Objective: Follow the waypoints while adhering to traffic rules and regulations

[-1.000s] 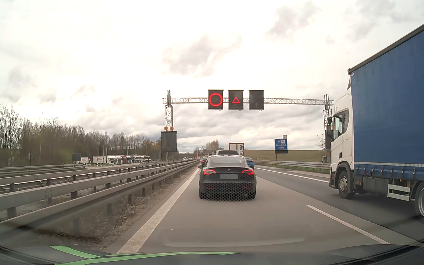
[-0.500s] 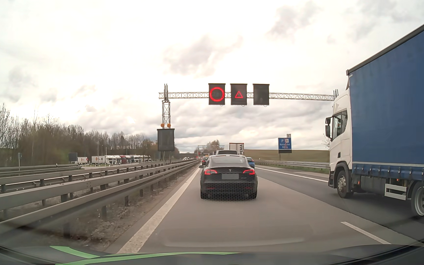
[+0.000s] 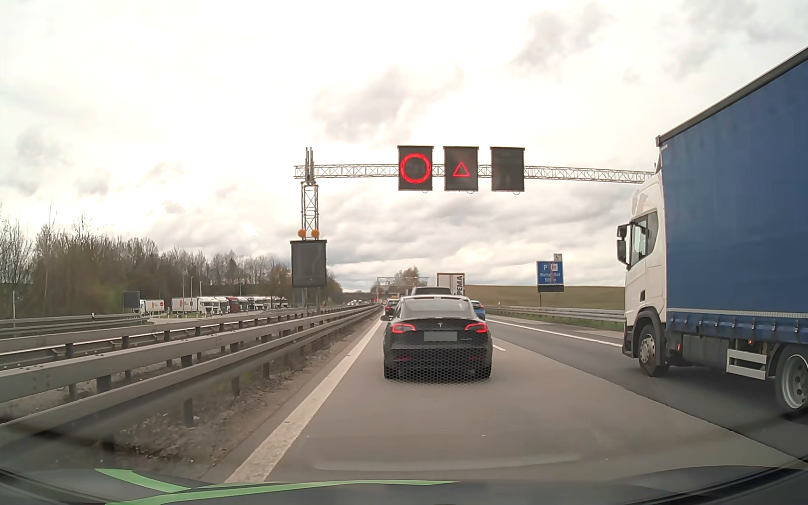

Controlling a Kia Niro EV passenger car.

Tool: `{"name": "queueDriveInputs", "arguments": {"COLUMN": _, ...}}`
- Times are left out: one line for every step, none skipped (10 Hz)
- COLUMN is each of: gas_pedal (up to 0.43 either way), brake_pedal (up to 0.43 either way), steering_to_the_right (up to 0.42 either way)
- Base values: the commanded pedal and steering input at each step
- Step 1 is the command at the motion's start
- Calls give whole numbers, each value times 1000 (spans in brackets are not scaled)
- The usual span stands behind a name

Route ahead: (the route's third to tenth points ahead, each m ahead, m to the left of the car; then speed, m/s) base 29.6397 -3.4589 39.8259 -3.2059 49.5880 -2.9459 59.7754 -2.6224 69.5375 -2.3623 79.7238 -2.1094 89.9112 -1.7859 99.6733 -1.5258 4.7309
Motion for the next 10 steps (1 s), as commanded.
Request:
{"name": "queueDriveInputs", "arguments": {"gas_pedal": 39, "brake_pedal": 0, "steering_to_the_right": -4}}
{"name": "queueDriveInputs", "arguments": {"gas_pedal": 39, "brake_pedal": 0, "steering_to_the_right": -4}}
{"name": "queueDriveInputs", "arguments": {"gas_pedal": 39, "brake_pedal": 0, "steering_to_the_right": -4}}
{"name": "queueDriveInputs", "arguments": {"gas_pedal": 39, "brake_pedal": 0, "steering_to_the_right": -4}}
{"name": "queueDriveInputs", "arguments": {"gas_pedal": 39, "brake_pedal": 0, "steering_to_the_right": -4}}
{"name": "queueDriveInputs", "arguments": {"gas_pedal": 39, "brake_pedal": 0, "steering_to_the_right": -4}}
{"name": "queueDriveInputs", "arguments": {"gas_pedal": 39, "brake_pedal": 0, "steering_to_the_right": -4}}
{"name": "queueDriveInputs", "arguments": {"gas_pedal": 47, "brake_pedal": 0, "steering_to_the_right": -4}}
{"name": "queueDriveInputs", "arguments": {"gas_pedal": 47, "brake_pedal": 0, "steering_to_the_right": -4}}
{"name": "queueDriveInputs", "arguments": {"gas_pedal": 59, "brake_pedal": 0, "steering_to_the_right": -4}}
